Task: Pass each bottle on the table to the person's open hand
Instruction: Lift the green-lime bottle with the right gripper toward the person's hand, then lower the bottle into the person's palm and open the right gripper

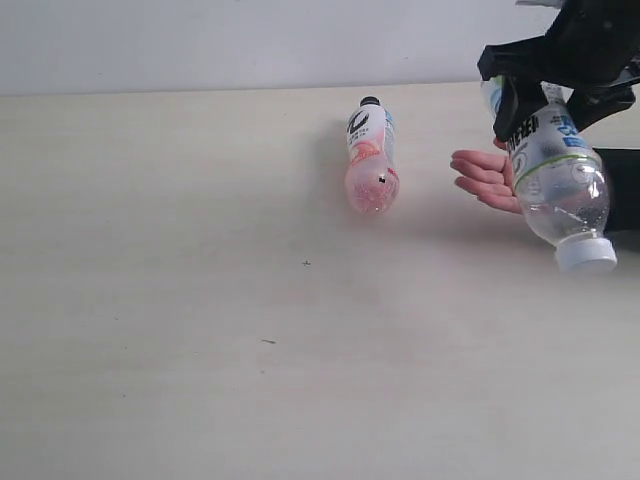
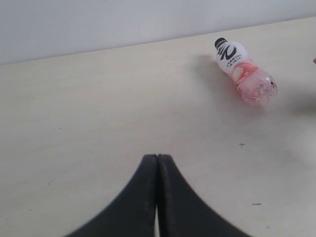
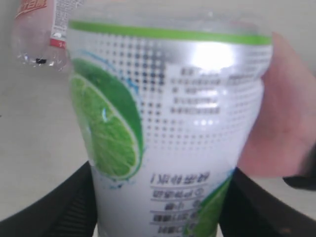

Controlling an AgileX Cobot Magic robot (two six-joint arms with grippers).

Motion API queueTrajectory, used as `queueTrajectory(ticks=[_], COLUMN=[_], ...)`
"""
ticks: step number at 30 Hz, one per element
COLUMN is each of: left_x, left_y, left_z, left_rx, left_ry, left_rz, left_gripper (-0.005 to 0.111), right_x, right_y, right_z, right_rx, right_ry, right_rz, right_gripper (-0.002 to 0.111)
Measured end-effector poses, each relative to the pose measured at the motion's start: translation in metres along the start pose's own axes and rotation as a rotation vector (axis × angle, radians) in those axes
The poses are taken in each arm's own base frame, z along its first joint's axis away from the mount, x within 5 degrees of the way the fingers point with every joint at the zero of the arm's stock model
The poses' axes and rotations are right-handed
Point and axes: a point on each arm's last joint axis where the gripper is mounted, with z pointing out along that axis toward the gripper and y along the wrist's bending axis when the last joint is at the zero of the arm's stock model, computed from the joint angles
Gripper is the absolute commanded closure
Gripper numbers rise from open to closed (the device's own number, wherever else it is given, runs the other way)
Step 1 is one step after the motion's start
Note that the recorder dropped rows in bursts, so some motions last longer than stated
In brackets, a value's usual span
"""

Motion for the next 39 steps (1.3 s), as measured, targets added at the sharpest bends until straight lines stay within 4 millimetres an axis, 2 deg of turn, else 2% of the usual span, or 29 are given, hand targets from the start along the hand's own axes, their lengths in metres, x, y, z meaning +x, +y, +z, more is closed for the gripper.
queueTrajectory(ticks=[7,12,15,19,21,33,35,37,39], left_x=[0.000,0.000,0.000,0.000,0.000,0.000,0.000,0.000,0.000], left_y=[0.000,0.000,0.000,0.000,0.000,0.000,0.000,0.000,0.000], left_z=[0.000,0.000,0.000,0.000,0.000,0.000,0.000,0.000,0.000], left_rx=[0.000,0.000,0.000,0.000,0.000,0.000,0.000,0.000,0.000], left_ry=[0.000,0.000,0.000,0.000,0.000,0.000,0.000,0.000,0.000], left_rz=[0.000,0.000,0.000,0.000,0.000,0.000,0.000,0.000,0.000], left_gripper=[0.107,0.107,0.107,0.107,0.107,0.107,0.107,0.107,0.107], right_x=[-0.018,-0.021,-0.020,-0.020,-0.020,-0.020,-0.021,-0.022,-0.019], right_y=[-0.007,-0.012,-0.013,-0.014,-0.014,-0.014,-0.013,-0.011,-0.008], right_z=[0.035,0.041,0.041,0.041,0.041,0.041,0.034,0.018,-0.006], right_rx=[0.038,0.083,0.095,0.098,0.099,0.101,0.098,0.093,0.088], right_ry=[-0.061,-0.072,-0.069,-0.063,-0.062,-0.070,-0.102,-0.160,-0.227], right_rz=[0.040,0.033,0.029,0.027,0.027,0.025,0.023,0.019,0.013], right_gripper=[0.108,0.107,0.088,0.044,0.033,0.032,0.032,0.032,0.032])
